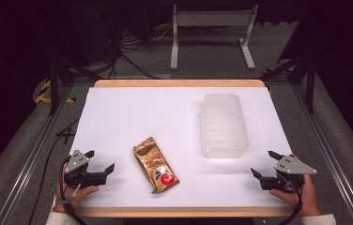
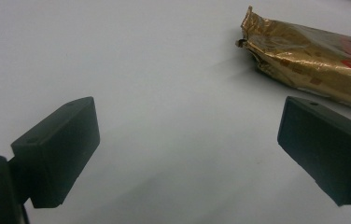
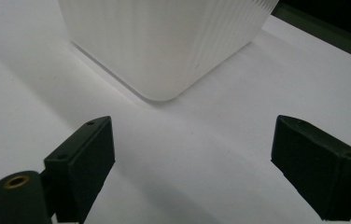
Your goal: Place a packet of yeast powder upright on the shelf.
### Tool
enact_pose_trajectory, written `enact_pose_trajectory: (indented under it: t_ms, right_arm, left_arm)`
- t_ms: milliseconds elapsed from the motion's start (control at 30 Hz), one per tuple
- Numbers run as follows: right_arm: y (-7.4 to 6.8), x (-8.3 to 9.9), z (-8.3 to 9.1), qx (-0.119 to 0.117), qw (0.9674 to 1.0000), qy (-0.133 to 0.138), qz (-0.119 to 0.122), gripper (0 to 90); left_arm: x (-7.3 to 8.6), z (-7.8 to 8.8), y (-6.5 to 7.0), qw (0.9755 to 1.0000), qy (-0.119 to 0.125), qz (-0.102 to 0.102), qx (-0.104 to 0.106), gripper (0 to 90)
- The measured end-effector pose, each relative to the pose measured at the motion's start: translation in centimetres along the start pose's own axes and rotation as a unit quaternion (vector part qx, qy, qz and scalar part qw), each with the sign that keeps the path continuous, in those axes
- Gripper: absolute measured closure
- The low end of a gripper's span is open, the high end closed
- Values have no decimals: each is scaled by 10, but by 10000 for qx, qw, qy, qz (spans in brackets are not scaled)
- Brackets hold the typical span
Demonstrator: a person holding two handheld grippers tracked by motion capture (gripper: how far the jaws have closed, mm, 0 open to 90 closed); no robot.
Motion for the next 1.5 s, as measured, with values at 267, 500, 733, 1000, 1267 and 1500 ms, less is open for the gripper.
enact_pose_trajectory:
  t_ms: [267, 500, 733, 1000, 1267, 1500]
  right_arm:
    - [1, 3, 0, -27, 10000, -40, 15, 141]
    - [-1, 4, 1, -7, 10000, -61, 35, 141]
    - [-1, 5, 1, -26, 10000, -90, 36, 140]
    - [-2, 5, 1, -58, 9999, -115, 79, 140]
    - [-2, 7, 1, -71, 9998, -153, 65, 140]
    - [-2, 7, -1, -101, 9998, -175, 92, 139]
  left_arm:
    - [-10, -8, 8, 9997, -21, 26, 248, 65]
    - [-22, -19, 14, 9982, -48, 87, 588, 61]
    - [-38, -36, 23, 9955, -111, 193, 926, 64]
    - [-59, -65, 38, 9891, -282, 284, 1418, 69]
    - [-62, -97, 49, 9827, -751, 134, 1688, 147]
    - [-54, -103, 56, 9744, -1021, 131, 1998, 222]
Point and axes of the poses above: each handheld gripper's, and its own axes: z roughly backward along the jaws, x roughly out of its underside, y roughly to its right, the point moved 9 cm from there along -z, roughly forward along the jaws, and after that the axes turned 6 degrees about -z, right-handed, at the moved point
